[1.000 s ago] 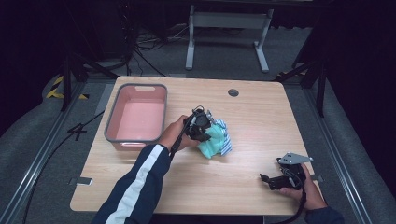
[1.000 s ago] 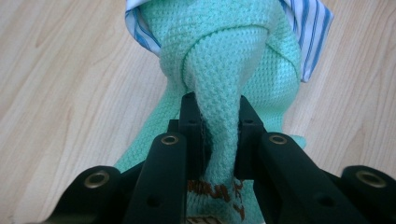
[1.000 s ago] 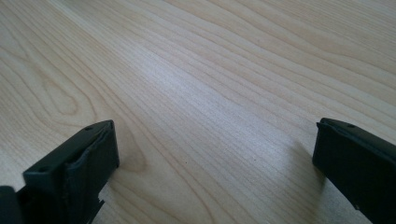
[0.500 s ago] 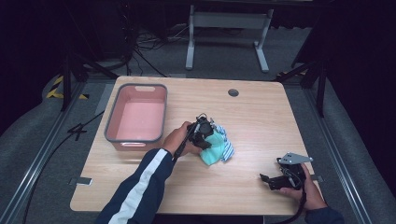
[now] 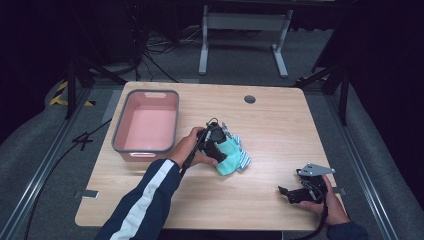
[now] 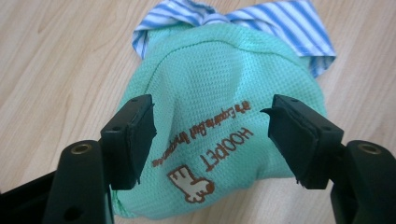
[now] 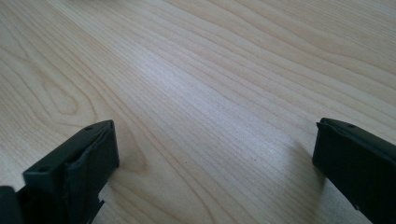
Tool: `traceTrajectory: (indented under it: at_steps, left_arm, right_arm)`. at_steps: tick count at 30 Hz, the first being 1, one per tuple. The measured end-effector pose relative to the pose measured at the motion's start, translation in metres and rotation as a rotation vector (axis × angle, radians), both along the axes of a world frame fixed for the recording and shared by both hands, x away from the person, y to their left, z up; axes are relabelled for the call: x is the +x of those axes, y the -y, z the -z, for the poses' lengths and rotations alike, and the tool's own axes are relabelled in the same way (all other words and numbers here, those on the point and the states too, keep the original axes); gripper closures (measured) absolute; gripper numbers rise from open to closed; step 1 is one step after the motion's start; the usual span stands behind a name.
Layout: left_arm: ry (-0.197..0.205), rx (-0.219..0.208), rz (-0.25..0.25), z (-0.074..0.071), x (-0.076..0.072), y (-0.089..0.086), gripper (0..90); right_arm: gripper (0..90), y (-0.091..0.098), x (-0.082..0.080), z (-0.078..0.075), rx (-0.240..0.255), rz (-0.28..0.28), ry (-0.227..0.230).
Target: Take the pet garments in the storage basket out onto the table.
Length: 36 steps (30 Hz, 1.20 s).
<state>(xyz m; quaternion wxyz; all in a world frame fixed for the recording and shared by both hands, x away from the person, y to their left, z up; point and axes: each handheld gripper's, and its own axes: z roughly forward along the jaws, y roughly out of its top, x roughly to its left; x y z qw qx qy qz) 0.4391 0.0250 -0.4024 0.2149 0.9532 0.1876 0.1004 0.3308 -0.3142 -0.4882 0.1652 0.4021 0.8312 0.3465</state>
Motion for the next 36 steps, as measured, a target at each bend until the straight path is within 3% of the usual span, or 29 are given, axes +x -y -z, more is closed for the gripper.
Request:
traceTrajectory:
  at_steps: [6,17,24,29,36]
  left_arm:
    - [0.040,-0.037,-0.005,-0.011,-0.006,-0.007,25.4]
    - [0.075,-0.051,0.032,-0.024,-0.020,-0.021,24.2]
    - [0.108,-0.041,0.052,-0.028,-0.031,-0.029,24.2]
    - [0.140,-0.011,0.061,-0.032,-0.040,-0.036,23.9]
    - [0.156,-0.026,0.068,-0.037,-0.050,-0.050,23.5]
  right_arm:
    - [0.5,0.000,0.000,0.000,0.000,0.000,0.000]
    - [0.5,0.000,0.000,0.000,0.000,0.000,0.000]
    - [0.5,0.000,0.000,0.000,0.000,0.001,0.000]
    - [0.5,0.000,0.000,0.000,0.000,0.001,0.000]
    - [0.5,0.000,0.000,0.000,0.000,0.001,0.000]
